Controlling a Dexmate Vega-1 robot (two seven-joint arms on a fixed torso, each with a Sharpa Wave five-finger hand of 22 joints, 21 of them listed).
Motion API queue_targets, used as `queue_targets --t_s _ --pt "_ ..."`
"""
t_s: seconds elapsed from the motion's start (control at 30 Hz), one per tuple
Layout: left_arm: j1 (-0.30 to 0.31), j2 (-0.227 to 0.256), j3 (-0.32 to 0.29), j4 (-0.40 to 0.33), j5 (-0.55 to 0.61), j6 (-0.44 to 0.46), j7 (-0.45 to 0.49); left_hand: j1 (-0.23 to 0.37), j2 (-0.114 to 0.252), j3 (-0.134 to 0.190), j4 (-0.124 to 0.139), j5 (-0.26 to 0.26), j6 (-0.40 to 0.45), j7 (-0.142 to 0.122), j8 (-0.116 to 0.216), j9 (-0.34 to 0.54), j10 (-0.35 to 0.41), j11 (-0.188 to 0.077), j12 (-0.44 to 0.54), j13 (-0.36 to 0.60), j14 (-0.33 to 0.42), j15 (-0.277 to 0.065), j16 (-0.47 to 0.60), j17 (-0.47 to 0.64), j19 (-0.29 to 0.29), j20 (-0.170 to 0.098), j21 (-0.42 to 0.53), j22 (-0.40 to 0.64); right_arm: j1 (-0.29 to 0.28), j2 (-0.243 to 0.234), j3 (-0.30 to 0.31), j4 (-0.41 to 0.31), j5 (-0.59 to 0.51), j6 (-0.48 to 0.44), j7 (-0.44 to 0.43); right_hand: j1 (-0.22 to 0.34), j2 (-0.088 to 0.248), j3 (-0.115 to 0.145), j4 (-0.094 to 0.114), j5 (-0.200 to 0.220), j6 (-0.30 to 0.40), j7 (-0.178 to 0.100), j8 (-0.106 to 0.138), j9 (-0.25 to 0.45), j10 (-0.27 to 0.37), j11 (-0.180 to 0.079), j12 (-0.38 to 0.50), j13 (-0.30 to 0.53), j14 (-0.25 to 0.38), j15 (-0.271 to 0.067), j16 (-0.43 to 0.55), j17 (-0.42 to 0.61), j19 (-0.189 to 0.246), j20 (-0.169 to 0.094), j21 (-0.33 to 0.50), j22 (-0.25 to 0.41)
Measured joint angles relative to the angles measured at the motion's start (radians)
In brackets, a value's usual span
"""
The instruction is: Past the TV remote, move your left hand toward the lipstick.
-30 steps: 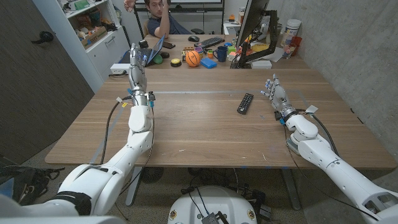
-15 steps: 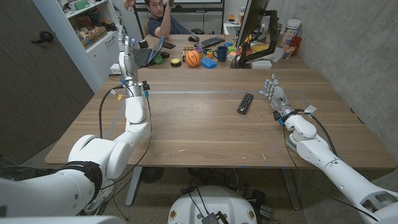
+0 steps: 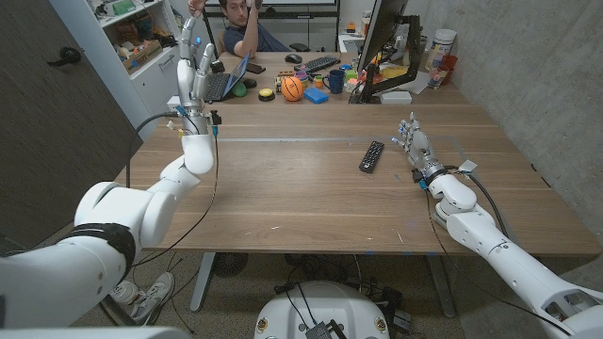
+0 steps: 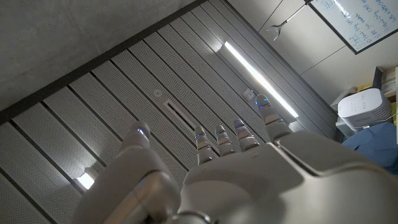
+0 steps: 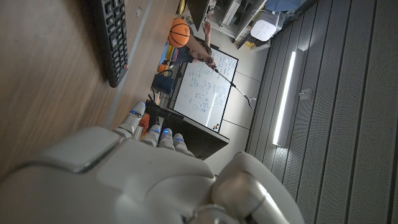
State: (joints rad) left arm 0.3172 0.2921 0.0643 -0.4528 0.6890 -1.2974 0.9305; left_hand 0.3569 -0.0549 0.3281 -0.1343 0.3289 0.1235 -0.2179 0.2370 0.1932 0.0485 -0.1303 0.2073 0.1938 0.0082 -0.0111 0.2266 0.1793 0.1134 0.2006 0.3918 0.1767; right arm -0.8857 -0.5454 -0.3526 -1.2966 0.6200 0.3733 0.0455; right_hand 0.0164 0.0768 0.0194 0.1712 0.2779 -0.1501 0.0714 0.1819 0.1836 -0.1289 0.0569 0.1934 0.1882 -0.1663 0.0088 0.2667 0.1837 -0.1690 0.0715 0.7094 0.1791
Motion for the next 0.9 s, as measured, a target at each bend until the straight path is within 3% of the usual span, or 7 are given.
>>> queue_targets --t_s 0.03,0.07,0.2,0.3,0.4,0.67,0.9 --pt "0.0 -0.004 -0.041 -0.008 0.0 0.0 0.0 0.01 -0.002 0.003 -0.003 0.0 0.006 0.0 0.0 0.0 0.008 0.001 0.0 0.003 0.005 -0.001 0.002 0.0 0.008 0.002 0.0 0.0 0.0 0.0 0.0 0.0 -0.001 -0.001 -0.002 0.0 0.0 0.0 0.0 0.0 0.0 0.0 0.0 0.0 0.0 0.0 0.0 0.0 0.0 0.0 0.0 0.0 0.0 0.0 0.0 0.0" --pt "0.0 -0.007 -0.073 -0.015 0.17 0.01 0.054 0.013 -0.003 0.006 -0.006 0.0 0.011 -0.002 0.0 0.0 0.01 0.003 0.004 0.004 0.008 0.001 0.007 0.0 0.012 0.005 -0.004 0.0 0.0 0.0 0.0 0.0 -0.001 -0.001 -0.003 0.0 0.0 0.0 0.0 0.0 0.0 0.0 0.0 0.0 0.0 0.0 0.0 0.0 0.0 0.0 0.0 0.0 0.0 0.0 0.0 0.0" --pt "0.007 -0.018 -0.195 -0.044 0.396 0.025 0.112 0.035 -0.004 0.008 -0.016 0.0 0.026 -0.001 0.003 0.0 0.026 0.009 0.005 0.004 0.028 0.011 0.008 0.0 0.03 0.009 -0.004 0.003 -0.006 -0.001 -0.002 -0.016 -0.002 -0.007 -0.007 0.0 0.0 -0.003 0.0 0.0 0.0 0.0 0.0 0.0 0.0 0.0 0.0 0.0 0.0 0.0 0.0 0.0 0.0 0.0 0.0 0.0" --pt "0.013 -0.02 -0.252 -0.066 0.449 0.031 0.124 0.045 -0.004 0.01 -0.018 -0.004 0.045 0.0 0.008 0.0 0.043 0.015 0.005 0.004 0.04 0.012 0.015 0.005 0.042 0.011 -0.007 0.003 -0.006 -0.003 -0.003 -0.018 -0.002 -0.011 -0.007 0.0 0.0 -0.006 0.0 0.0 0.0 0.0 0.0 0.0 0.0 0.0 0.0 0.0 0.0 0.0 0.0 0.0 0.0 0.0 0.0 0.0" --pt "0.02 -0.019 -0.297 -0.093 0.583 0.059 0.15 0.053 -0.004 0.012 -0.021 -0.007 0.051 -0.002 0.008 0.005 0.049 0.021 0.011 0.004 0.048 0.02 0.015 0.005 0.049 0.007 -0.008 0.003 -0.006 -0.006 -0.003 -0.02 -0.002 -0.015 0.0 0.0 0.0 -0.006 0.0 0.0 0.0 0.0 0.0 0.0 0.0 0.0 0.0 0.0 0.0 0.0 0.0 0.0 0.0 0.0 0.0 0.0" --pt "0.031 0.001 -0.341 -0.137 0.7 0.109 0.171 0.062 -0.005 0.012 -0.021 -0.007 0.057 -0.002 0.008 0.005 0.064 0.025 0.011 0.004 0.066 0.017 0.015 0.005 0.064 0.011 -0.008 0.003 0.003 -0.01 -0.007 -0.013 0.0 -0.017 0.02 0.0 0.0 -0.006 0.0 0.0 0.0 0.0 0.0 0.0 0.0 0.0 0.0 0.0 0.0 0.0 0.0 0.0 0.0 0.0 0.0 0.0" --pt "0.033 0.022 -0.333 -0.146 0.749 0.157 0.181 0.075 0.0 0.016 -0.025 -0.007 0.063 0.003 0.008 0.004 0.067 0.029 0.011 0.007 0.068 0.018 0.015 0.005 0.081 0.01 -0.008 0.003 0.007 -0.009 -0.011 -0.005 0.002 -0.013 0.03 0.0 0.0 -0.006 0.0 0.0 0.0 0.0 0.0 0.0 0.0 0.0 0.0 0.0 0.0 0.0 -0.005 0.0 0.0 0.0 -0.007 0.0"
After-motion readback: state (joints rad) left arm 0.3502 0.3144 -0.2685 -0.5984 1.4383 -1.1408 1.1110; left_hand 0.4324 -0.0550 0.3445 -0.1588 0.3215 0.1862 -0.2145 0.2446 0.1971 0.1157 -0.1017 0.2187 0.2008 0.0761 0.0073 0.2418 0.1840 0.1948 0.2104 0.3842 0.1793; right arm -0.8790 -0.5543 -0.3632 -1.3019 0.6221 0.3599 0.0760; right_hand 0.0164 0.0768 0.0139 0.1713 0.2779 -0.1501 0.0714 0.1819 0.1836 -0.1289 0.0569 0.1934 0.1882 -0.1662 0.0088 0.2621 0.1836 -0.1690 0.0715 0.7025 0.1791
